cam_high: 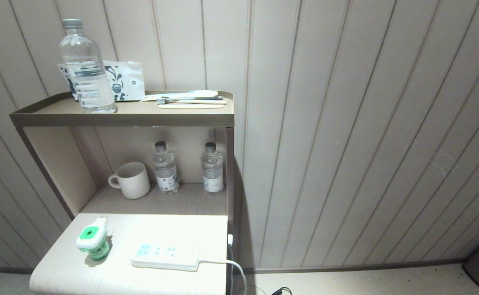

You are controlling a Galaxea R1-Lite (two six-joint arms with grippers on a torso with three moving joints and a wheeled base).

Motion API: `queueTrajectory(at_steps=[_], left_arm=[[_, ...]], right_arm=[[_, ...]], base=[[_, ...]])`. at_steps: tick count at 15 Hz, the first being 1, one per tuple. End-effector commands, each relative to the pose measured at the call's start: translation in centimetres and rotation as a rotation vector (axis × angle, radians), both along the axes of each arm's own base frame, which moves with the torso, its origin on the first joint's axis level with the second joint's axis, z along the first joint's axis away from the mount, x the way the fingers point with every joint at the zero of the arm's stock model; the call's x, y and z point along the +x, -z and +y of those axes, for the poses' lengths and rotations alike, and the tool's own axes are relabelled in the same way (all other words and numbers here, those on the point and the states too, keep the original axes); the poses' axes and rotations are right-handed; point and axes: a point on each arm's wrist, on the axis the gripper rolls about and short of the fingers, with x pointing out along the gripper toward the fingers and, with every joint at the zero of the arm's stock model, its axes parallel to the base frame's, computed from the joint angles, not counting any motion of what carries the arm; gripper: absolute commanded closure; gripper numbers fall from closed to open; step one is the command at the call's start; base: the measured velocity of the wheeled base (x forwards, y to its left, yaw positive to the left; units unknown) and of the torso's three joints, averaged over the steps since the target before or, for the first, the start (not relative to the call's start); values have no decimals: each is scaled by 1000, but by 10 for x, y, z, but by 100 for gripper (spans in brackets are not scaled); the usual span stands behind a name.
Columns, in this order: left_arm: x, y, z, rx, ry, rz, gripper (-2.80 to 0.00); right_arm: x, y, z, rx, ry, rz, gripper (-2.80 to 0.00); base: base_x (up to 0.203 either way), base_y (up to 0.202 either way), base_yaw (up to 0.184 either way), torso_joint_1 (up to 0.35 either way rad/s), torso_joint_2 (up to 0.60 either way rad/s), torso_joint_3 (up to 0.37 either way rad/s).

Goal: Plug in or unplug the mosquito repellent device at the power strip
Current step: Pick up the mosquito repellent liquid

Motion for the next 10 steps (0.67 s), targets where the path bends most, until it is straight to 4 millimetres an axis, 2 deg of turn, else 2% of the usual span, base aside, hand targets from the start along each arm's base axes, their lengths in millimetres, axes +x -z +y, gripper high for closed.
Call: queueTrajectory(at_steps=[1, 3, 6, 8, 10], left_arm=[[-4, -18, 0, -9, -10, -33, 0], [-5, -57, 1, -32, -24, -35, 0], [4, -94, 1, -45, -29, -24, 0], [4, -99, 1, -47, -34, -32, 0], [3, -96, 1, -47, -38, -27, 0]], right_arm=[[0, 0, 0, 0, -1, 1, 0], [0, 0, 0, 1, -1, -3, 0], [0, 0, 0, 1, -2, -3, 0], [0, 0, 0, 3, -2, -3, 0], [0, 0, 0, 3, -2, -3, 0]], base=[[0, 0, 0, 0, 0, 0], [0, 0, 0, 0, 0, 0], [0, 0, 0, 0, 0, 0], [0, 0, 0, 0, 0, 0], [0, 0, 0, -133, 317, 168]])
